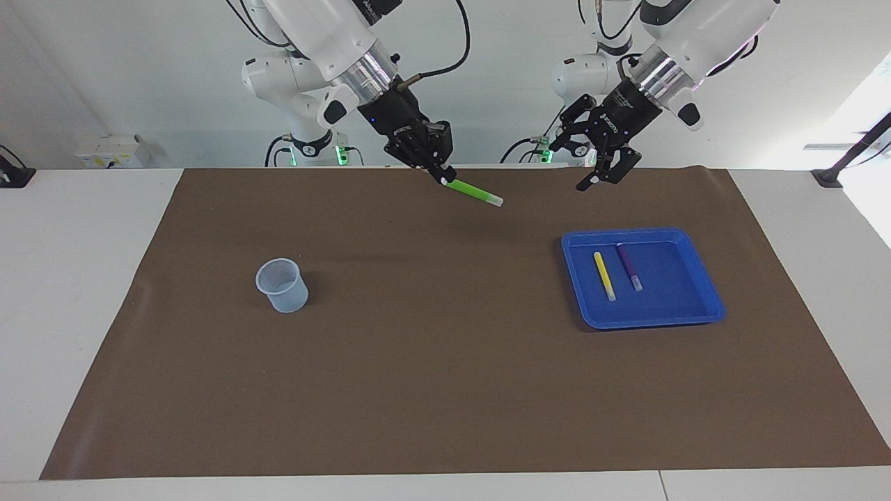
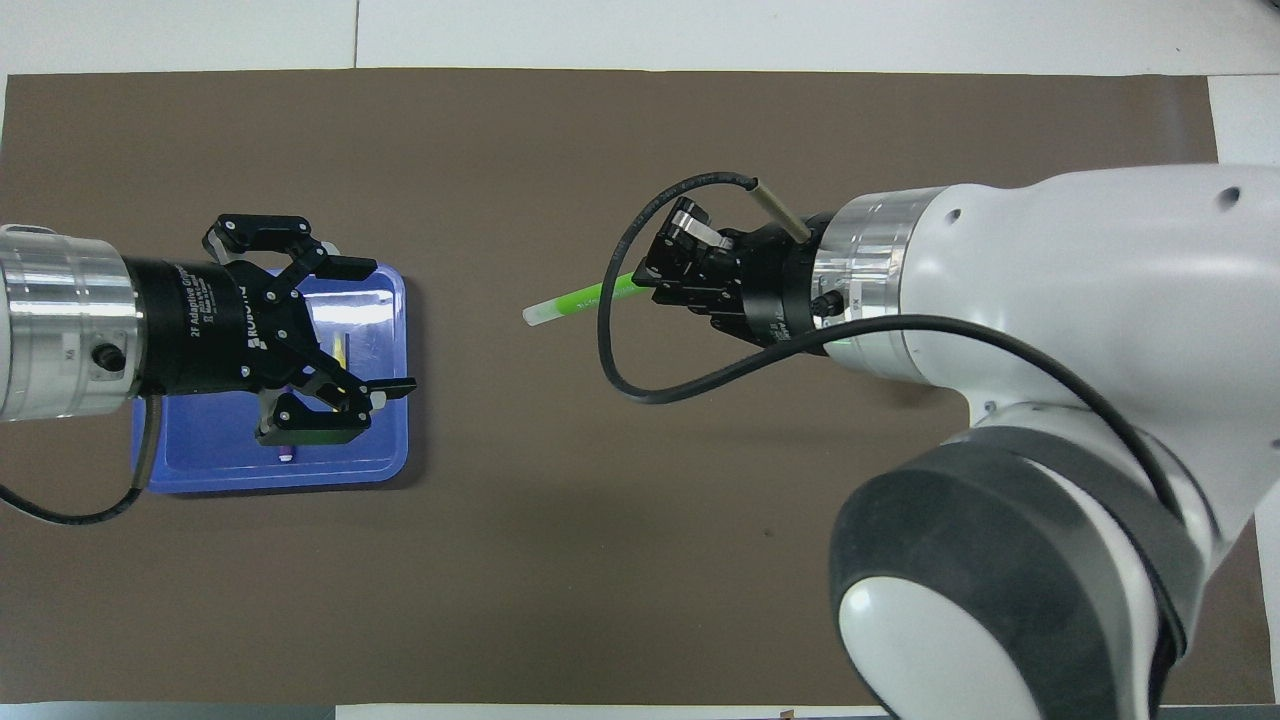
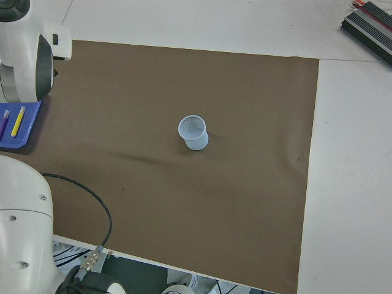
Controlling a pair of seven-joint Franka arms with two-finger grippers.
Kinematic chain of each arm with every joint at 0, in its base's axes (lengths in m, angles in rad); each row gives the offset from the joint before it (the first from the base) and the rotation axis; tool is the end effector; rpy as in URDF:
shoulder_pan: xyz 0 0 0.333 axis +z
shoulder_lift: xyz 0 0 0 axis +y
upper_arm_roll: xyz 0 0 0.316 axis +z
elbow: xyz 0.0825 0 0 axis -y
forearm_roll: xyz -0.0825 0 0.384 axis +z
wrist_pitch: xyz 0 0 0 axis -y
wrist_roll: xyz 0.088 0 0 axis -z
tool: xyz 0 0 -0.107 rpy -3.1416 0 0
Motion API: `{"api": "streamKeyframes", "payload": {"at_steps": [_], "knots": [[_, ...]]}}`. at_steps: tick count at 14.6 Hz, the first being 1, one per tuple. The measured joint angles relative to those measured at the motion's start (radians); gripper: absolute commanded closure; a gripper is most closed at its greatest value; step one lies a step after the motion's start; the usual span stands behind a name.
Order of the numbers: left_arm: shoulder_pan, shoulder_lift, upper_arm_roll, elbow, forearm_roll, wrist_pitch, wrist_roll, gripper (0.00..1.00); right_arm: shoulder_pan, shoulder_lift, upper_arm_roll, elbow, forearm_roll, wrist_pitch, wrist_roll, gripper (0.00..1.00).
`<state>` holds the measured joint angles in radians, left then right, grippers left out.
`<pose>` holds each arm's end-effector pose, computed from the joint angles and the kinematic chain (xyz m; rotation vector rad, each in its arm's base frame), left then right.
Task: Right arm passes pens to left for tray arrangement
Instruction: 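Carry the green pen toward the left gripper while the left gripper approaches, then close the left gripper on the green pen's free end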
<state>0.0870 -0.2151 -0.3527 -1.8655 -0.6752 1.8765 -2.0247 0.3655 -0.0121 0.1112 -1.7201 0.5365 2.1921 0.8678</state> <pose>0.4826 -0.1993 0.6321 1.5395 2.1446 -0.6125 0.5234 0.2913 0.6303 -2.3455 0.7251 -0.0728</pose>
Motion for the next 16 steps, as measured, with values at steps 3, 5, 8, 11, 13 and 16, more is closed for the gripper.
{"api": "streamKeyframes", "payload": {"at_steps": [3,5,8,11,13,16], "knots": [[-0.006,-0.006,-0.093,0.001,0.007,0.027,-0.032,0.00,0.072,-0.028,0.000,-0.080,0.006,0.140,0.115,1.00],[-0.020,-0.008,-0.130,0.000,0.028,0.079,-0.028,0.00,0.093,-0.044,0.000,-0.112,0.006,0.168,0.129,1.00],[-0.049,-0.009,-0.137,-0.011,0.060,0.122,-0.024,0.00,0.094,-0.057,-0.005,-0.128,0.007,0.170,0.129,1.00],[-0.051,0.004,-0.137,-0.045,0.093,0.207,-0.019,0.00,0.093,-0.059,-0.007,-0.130,0.007,0.170,0.129,1.00],[-0.053,0.017,-0.137,-0.059,0.095,0.252,-0.016,0.00,0.093,-0.059,-0.007,-0.132,0.007,0.170,0.129,1.00],[-0.061,0.036,-0.138,-0.069,0.096,0.298,-0.013,0.00,0.093,-0.059,-0.007,-0.133,0.007,0.171,0.129,1.00]]}}
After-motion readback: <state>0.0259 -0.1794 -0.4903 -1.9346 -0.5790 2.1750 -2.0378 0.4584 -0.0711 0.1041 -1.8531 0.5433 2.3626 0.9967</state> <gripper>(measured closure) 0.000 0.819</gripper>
